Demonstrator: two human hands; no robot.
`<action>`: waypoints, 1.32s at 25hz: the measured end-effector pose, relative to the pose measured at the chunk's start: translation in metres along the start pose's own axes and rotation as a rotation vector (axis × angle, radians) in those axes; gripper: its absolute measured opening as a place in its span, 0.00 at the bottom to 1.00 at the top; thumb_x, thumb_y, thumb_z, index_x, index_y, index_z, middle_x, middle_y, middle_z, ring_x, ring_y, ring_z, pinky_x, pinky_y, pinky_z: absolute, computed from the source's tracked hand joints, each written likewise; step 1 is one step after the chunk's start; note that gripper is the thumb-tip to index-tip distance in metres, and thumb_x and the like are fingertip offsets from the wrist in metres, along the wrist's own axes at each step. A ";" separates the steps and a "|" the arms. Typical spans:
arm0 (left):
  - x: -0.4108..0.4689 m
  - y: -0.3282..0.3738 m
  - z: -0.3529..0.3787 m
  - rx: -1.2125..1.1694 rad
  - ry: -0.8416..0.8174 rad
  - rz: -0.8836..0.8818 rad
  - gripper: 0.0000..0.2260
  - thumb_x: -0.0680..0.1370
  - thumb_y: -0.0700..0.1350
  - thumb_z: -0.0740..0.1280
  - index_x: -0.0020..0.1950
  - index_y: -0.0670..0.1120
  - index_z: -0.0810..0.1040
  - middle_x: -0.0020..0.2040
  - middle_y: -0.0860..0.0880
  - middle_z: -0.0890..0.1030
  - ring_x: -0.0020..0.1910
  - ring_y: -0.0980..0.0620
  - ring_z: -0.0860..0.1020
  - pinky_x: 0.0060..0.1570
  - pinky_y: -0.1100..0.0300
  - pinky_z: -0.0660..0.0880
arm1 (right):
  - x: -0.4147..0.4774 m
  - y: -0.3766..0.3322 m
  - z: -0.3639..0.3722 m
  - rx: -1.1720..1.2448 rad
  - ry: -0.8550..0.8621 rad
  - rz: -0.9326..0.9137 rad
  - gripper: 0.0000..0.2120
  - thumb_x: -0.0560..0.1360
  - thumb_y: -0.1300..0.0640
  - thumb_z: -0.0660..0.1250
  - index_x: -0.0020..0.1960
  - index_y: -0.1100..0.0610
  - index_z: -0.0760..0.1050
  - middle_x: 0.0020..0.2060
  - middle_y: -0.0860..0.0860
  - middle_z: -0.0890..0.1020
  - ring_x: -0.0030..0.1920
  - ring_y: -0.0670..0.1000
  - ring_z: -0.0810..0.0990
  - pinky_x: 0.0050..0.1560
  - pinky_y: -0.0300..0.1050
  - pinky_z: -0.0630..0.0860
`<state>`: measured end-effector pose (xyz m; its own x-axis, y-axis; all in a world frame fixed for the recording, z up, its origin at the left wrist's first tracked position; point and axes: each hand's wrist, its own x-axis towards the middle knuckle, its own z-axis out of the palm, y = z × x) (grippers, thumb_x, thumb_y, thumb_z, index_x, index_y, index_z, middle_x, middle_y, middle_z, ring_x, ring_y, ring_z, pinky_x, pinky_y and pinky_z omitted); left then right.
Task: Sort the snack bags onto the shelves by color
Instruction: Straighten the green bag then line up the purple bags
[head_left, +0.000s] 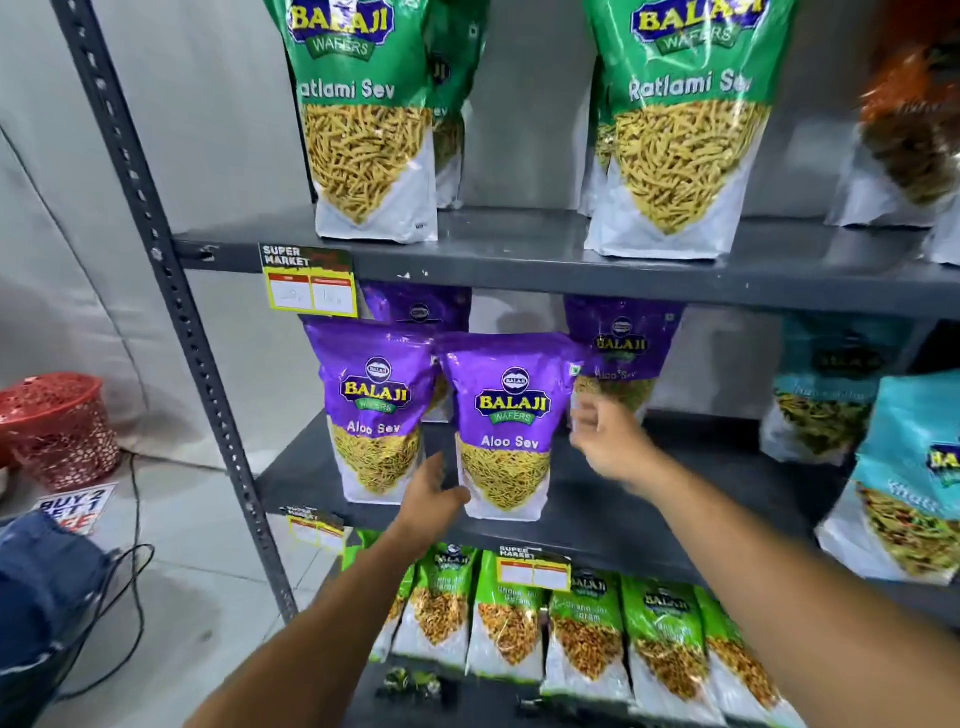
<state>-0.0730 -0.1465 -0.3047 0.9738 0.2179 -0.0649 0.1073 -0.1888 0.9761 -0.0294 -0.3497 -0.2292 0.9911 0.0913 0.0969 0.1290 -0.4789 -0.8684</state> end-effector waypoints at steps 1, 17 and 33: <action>0.010 -0.004 0.003 -0.042 0.047 -0.056 0.16 0.76 0.28 0.61 0.63 0.36 0.72 0.58 0.44 0.78 0.61 0.43 0.73 0.59 0.50 0.69 | 0.004 0.013 0.011 -0.004 -0.032 0.052 0.23 0.72 0.73 0.58 0.66 0.64 0.66 0.59 0.56 0.75 0.54 0.51 0.72 0.46 0.41 0.72; 0.073 -0.049 0.059 -0.073 -0.137 0.038 0.20 0.77 0.30 0.55 0.43 0.49 0.81 0.37 0.57 0.83 0.39 0.57 0.78 0.39 0.68 0.75 | 0.005 0.122 0.050 0.071 0.097 0.254 0.26 0.70 0.72 0.60 0.65 0.55 0.72 0.56 0.52 0.81 0.54 0.49 0.79 0.49 0.39 0.70; 0.063 -0.032 0.151 -0.087 -0.295 0.017 0.19 0.77 0.26 0.51 0.61 0.32 0.77 0.56 0.42 0.80 0.53 0.49 0.76 0.42 0.77 0.76 | -0.018 0.170 -0.023 -0.046 0.193 0.284 0.30 0.70 0.72 0.58 0.67 0.50 0.70 0.58 0.51 0.81 0.57 0.46 0.78 0.40 0.28 0.71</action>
<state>0.0149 -0.2717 -0.3712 0.9929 -0.0741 -0.0933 0.0853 -0.1045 0.9909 -0.0242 -0.4525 -0.3670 0.9751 -0.2159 -0.0514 -0.1557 -0.5007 -0.8515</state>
